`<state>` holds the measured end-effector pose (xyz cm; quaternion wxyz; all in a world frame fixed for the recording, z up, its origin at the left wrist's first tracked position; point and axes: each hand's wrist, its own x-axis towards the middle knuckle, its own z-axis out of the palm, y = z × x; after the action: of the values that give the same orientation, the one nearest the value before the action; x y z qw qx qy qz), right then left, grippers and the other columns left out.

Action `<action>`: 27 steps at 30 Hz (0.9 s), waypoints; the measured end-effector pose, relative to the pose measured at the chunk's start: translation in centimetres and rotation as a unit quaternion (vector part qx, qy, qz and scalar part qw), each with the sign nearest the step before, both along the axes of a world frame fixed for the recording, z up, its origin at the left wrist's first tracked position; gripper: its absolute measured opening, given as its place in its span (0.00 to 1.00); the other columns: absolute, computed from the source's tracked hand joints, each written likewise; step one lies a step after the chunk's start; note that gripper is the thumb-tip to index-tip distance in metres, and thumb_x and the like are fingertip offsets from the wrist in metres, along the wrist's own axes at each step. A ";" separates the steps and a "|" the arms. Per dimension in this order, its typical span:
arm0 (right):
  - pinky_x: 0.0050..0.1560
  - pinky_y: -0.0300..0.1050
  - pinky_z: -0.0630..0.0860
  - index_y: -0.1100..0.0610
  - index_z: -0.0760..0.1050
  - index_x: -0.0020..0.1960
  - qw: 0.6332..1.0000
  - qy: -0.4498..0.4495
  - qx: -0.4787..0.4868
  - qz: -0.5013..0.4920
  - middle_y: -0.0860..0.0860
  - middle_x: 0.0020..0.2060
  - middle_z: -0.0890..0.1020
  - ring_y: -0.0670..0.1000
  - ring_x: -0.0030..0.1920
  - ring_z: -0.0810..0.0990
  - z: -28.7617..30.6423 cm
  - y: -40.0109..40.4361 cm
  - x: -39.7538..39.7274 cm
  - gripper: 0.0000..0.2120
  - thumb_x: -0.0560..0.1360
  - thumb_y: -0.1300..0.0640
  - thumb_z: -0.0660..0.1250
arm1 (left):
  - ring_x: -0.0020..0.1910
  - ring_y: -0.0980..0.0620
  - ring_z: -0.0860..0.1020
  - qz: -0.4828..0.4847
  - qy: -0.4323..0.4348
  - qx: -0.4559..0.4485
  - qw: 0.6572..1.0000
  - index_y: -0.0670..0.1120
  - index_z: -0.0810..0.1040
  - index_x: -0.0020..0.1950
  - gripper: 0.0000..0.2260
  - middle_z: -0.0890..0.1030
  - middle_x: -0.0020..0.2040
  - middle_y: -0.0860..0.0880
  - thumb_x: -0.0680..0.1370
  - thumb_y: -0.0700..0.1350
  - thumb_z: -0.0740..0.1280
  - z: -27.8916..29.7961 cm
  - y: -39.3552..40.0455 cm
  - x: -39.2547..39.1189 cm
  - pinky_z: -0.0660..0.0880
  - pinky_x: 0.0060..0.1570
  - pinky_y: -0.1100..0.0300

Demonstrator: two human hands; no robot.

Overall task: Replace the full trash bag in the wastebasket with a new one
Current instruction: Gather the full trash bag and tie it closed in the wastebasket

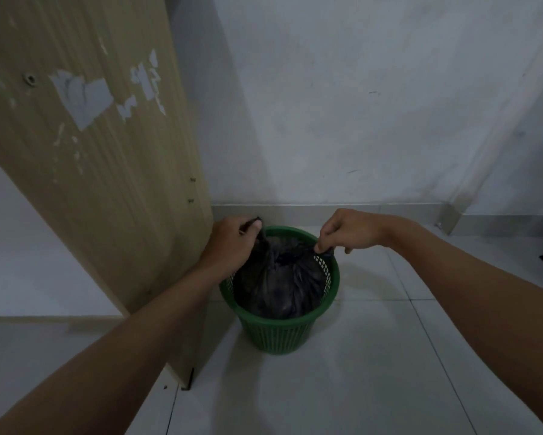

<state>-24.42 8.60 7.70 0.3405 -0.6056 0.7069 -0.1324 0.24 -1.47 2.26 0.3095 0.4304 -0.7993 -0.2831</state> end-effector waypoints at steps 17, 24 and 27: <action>0.61 0.50 0.79 0.45 0.76 0.64 0.979 -0.006 -0.196 0.061 0.51 0.56 0.81 0.50 0.57 0.81 -5.8 -0.9 5.5 0.37 0.60 0.31 0.80 | 0.41 0.49 0.84 -0.080 -0.008 -0.006 0.997 0.43 0.87 0.46 0.03 0.87 0.39 0.45 0.74 0.42 0.76 0.1 0.1 -1.5 0.78 0.43 0.55; 0.60 0.52 0.78 0.52 0.77 0.68 0.967 0.050 -0.232 0.093 0.54 0.61 0.83 0.56 0.61 0.81 -8.3 -2.1 5.9 0.28 0.72 0.40 0.74 | 0.43 0.51 0.85 -0.099 0.038 -0.005 0.994 0.46 0.88 0.47 0.04 0.88 0.41 0.49 0.74 0.39 0.76 -0.3 0.6 -1.8 0.79 0.44 0.58; 0.55 0.45 0.77 0.59 0.81 0.61 0.969 0.010 -0.236 0.069 0.56 0.55 0.85 0.55 0.56 0.83 -8.6 -2.2 5.8 0.17 0.75 0.54 0.73 | 0.46 0.54 0.85 -0.096 0.053 -0.009 0.994 0.47 0.87 0.53 0.08 0.87 0.46 0.51 0.74 0.41 0.77 -0.5 1.2 -1.4 0.78 0.47 0.62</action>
<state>-18.58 6.43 -0.89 0.1890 -0.7173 0.6158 -0.2656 -1.12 -0.29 1.81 0.3266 0.3333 -0.8217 -0.3272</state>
